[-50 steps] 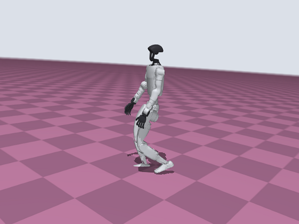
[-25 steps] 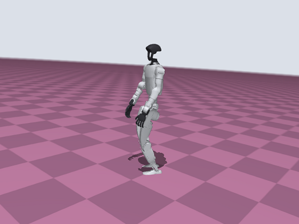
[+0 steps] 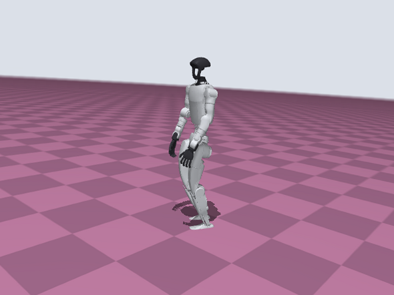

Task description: Walk

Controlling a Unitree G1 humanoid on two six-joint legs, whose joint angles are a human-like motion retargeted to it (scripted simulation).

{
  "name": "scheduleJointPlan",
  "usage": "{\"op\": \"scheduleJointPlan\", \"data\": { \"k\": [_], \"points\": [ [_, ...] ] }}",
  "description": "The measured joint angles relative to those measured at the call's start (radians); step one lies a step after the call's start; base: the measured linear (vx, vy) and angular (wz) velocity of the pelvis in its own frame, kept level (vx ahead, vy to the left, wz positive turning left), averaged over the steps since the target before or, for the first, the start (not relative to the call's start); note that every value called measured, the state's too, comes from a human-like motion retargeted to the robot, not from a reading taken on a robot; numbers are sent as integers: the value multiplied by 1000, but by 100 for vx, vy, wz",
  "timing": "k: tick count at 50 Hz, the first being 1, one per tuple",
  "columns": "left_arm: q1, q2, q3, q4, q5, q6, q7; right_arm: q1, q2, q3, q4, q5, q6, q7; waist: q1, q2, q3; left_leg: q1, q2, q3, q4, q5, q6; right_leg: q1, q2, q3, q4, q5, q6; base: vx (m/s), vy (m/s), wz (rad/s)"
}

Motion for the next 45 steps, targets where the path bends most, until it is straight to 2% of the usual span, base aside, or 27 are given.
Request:
{"op": "scheduleJointPlan", "data": {
  "k": [20,31,40,42,43,45],
  "points": [
    [-46,-30,-9,-40,4,-1,16,16,-31,30,14,-20,12,-2,8,19,16,-47,-14,-46,8,2,-26,-17,-5,-48,-4,9,-12,-1,2,26],
    [-47,-54,-12,-55,3,-10,27,-8,-45,41,15,-27,9,1,18,36,10,-100,-35,-55,41,-13,-42,-73,-32,-79,68,-20,-14,0,6,28],
    [17,3,9,9,-45,-5,51,-77,-22,43,-37,2,-2,5,9,23,10,-113,-100,-71,29,-17,-34,-193,-124,-76,315,-71,-26,4,9,31],
    [20,3,17,18,-61,-2,54,-77,-22,43,-45,14,-3,3,-9,7,21,-103,-138,-88,23,-11,-29,-261,-165,-12,432,-1,-4,6,12,68],
    [21,3,21,23,-70,1,55,-78,-22,44,-50,20,-3,2,-18,-4,27,-97,-160,-96,16,-5,-26,-301,-177,21,493,1,1,6,11,84],
    [24,0,28,34,-85,7,57,-74,-21,46,-59,33,-2,-1,-48,-33,38,-89,-215,-126,8,11,-21,-396,-146,147,596,-137,-1,7,9,97]
  ]
}}
